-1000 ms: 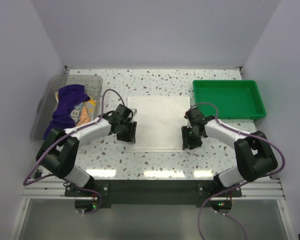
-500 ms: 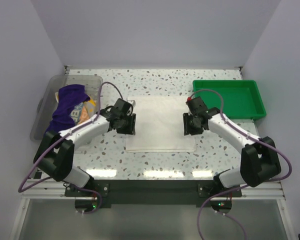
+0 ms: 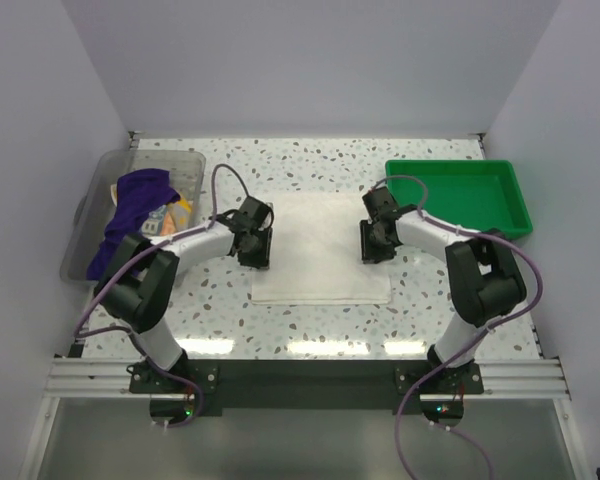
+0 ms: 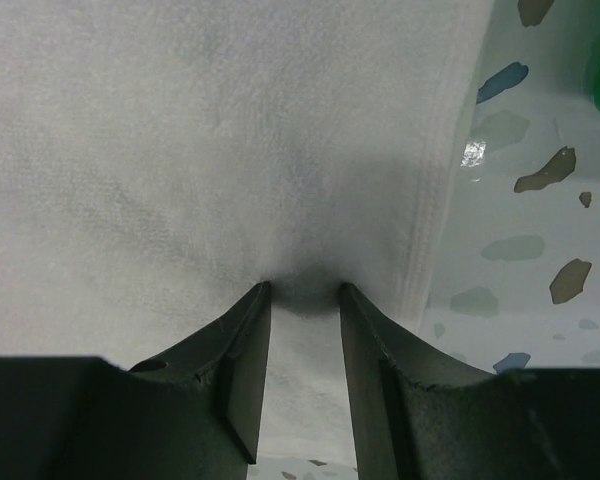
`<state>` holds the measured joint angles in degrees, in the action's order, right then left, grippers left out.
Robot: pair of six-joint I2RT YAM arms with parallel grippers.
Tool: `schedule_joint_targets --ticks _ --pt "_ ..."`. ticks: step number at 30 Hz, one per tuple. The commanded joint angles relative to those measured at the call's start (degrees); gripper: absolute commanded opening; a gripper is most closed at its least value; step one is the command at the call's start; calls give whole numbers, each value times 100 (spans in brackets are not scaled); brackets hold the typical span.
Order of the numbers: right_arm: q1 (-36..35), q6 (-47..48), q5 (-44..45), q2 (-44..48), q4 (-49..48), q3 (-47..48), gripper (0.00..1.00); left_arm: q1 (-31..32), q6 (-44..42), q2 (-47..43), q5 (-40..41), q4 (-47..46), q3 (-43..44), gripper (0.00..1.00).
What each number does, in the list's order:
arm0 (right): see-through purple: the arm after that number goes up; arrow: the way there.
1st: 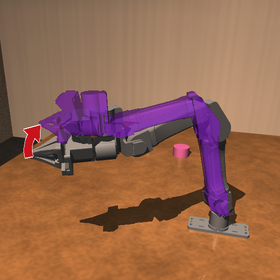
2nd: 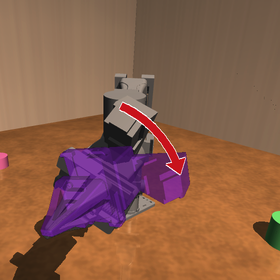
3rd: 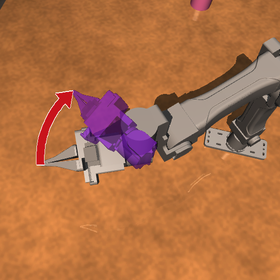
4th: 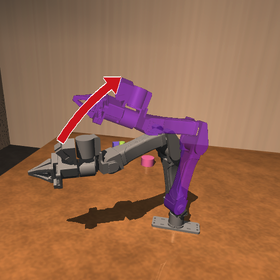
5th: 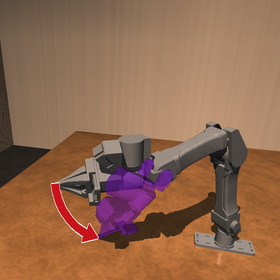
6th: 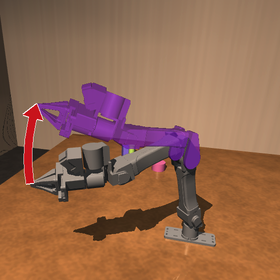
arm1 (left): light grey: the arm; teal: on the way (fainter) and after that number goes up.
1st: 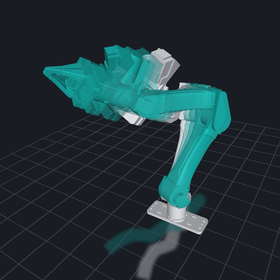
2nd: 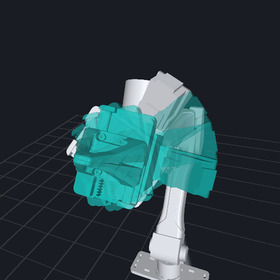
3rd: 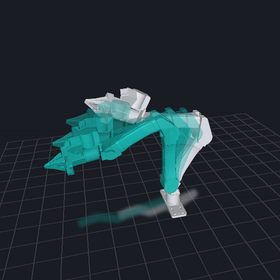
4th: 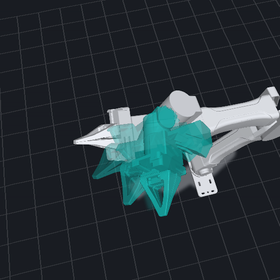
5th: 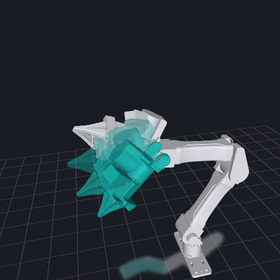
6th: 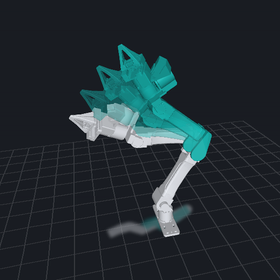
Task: Fold and stack the towels
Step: Fold the towel
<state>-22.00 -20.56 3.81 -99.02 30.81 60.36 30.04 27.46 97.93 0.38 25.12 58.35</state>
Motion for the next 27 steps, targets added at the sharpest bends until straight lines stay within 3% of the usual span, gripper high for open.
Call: schedule_joint_targets --ticks 1,13,20,27 --pt "12 -1 85 15 -207 -181 38 -156 -4 -124 85 98 -427 34" --pt "29 -230 49 884 522 -868 41 -447 -364 -977 94 748 -1141 35" --pt "20 34 -21 1306 646 -210 45 -455 -391 -1408 -12 704 -632 62" --pt "20 228 -196 1255 568 117 47 -455 -277 -1453 -12 486 -34 64"
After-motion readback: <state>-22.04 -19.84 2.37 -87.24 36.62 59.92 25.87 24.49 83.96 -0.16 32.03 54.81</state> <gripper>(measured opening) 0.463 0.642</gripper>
